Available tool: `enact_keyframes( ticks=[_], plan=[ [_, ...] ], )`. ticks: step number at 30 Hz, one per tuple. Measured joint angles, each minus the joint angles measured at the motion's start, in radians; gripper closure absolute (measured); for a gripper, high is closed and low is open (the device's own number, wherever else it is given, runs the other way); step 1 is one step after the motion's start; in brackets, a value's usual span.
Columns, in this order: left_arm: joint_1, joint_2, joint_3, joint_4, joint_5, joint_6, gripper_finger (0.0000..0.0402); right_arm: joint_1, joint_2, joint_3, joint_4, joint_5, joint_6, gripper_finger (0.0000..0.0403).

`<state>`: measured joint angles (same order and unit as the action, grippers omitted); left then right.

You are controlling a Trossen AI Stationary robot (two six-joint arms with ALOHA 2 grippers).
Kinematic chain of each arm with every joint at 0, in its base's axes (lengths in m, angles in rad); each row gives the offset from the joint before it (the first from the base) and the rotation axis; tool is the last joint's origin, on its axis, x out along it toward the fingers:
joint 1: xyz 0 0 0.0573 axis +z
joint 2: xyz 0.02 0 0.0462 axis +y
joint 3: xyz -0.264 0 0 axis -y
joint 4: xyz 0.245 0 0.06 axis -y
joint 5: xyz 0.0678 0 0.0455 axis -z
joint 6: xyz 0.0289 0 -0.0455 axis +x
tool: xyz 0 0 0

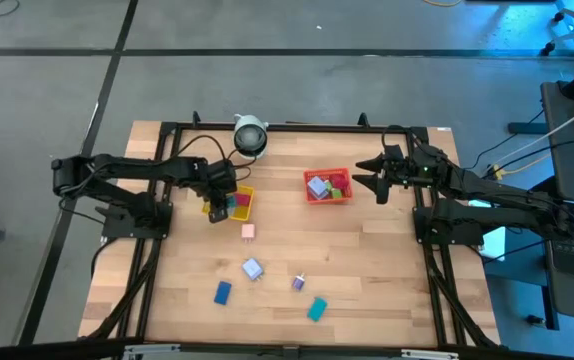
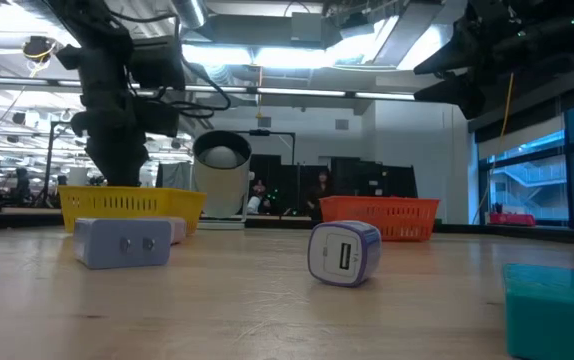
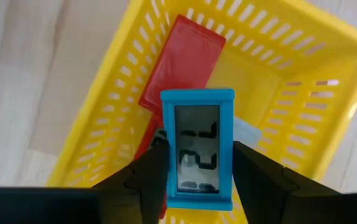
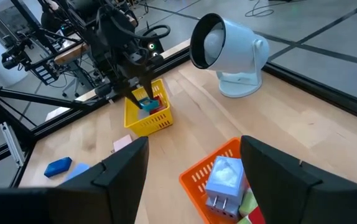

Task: Pick & Place Office items
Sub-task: Put the top light blue digital timer into the yellow bin, then adjust the yellow bin, then put the light pink charger adapter into the orange bin

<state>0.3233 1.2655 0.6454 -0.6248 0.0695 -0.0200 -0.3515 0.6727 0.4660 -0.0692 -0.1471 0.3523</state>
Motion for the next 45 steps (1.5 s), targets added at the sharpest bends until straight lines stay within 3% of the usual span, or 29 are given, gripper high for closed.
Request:
enact_keyframes(
  ticks=[11, 19, 41, 45],
  plan=[
    [0.000, 0.000, 0.000, -0.006, -0.034, 0.009, 0.0170, 0.000, 0.000, 0.000, -0.014, -0.004, -0.013, 0.0147],
    [0.028, 0.000, 0.000, 0.017, -0.067, 0.045, 0.0171, 0.000, 0.000, 0.000, -0.014, -0.030, -0.021, 0.0147],
    [0.237, 0.000, 0.001, 0.025, -0.043, 0.181, 0.0171, 0.000, 0.000, 0.000, -0.014, -0.030, -0.022, 0.0147],
    [0.233, 0.000, 0.009, 0.016, 0.062, 0.166, 0.0171, 0.000, 0.000, 0.000, -0.014, -0.030, -0.022, 0.0147]
  ],
)
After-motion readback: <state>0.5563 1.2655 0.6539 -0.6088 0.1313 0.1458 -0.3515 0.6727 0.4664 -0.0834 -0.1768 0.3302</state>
